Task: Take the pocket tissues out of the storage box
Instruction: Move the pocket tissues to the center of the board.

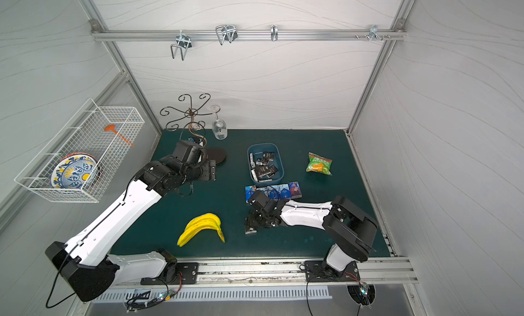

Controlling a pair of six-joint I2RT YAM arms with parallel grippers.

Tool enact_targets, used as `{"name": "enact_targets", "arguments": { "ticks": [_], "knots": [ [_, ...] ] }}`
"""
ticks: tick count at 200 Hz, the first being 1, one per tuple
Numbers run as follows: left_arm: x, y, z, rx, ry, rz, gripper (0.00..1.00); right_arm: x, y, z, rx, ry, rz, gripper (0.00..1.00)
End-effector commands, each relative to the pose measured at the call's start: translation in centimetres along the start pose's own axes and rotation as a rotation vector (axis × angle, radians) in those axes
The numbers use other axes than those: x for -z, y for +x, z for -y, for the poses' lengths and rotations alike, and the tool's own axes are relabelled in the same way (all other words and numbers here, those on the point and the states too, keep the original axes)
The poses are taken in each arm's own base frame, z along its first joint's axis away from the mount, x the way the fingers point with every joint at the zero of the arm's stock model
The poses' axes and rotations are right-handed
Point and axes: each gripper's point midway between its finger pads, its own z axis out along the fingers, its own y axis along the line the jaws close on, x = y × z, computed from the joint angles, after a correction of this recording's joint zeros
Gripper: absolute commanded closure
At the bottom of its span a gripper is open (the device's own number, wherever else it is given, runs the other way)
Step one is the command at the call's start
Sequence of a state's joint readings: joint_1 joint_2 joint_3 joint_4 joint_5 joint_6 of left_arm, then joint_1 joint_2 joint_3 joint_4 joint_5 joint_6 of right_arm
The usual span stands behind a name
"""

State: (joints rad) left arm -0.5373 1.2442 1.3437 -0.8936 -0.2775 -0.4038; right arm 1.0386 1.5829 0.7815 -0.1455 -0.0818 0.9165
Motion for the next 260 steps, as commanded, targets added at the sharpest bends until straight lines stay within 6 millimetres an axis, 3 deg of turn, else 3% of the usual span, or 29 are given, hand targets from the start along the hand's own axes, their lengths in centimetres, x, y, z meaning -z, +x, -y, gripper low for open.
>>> {"name": "enact_targets", "arguments": {
  "ticks": [1,33,78,130,202,260],
  "knots": [
    [0.3,-0.6,-0.2,0.007,-0.005,0.03,0.13,-0.4,0.4,1.1,-0.008,0.023,-0.005,0.52],
    [0.3,-0.5,-0.2,0.01,-0.002,0.028,0.13,0.2,0.8,1.7,-0.009,0.027,0.004,0.54],
    [0.2,-0.5,-0.1,0.017,0.0,0.027,0.13,-0.2,1.4,3.1,-0.006,0.066,0.01,0.69],
    [-0.2,-0.4,0.0,0.017,0.001,0.02,0.13,-1.0,-0.3,4.9,-0.049,0.108,0.052,0.69],
    [-0.3,-0.3,-0.2,0.01,-0.011,0.018,0.13,-1.8,-3.2,5.1,-0.045,0.147,0.067,0.67],
    [-0.6,-0.4,0.0,0.008,-0.008,0.018,0.13,-2.1,-4.0,5.6,-0.059,0.155,0.067,0.66]
  ]
}}
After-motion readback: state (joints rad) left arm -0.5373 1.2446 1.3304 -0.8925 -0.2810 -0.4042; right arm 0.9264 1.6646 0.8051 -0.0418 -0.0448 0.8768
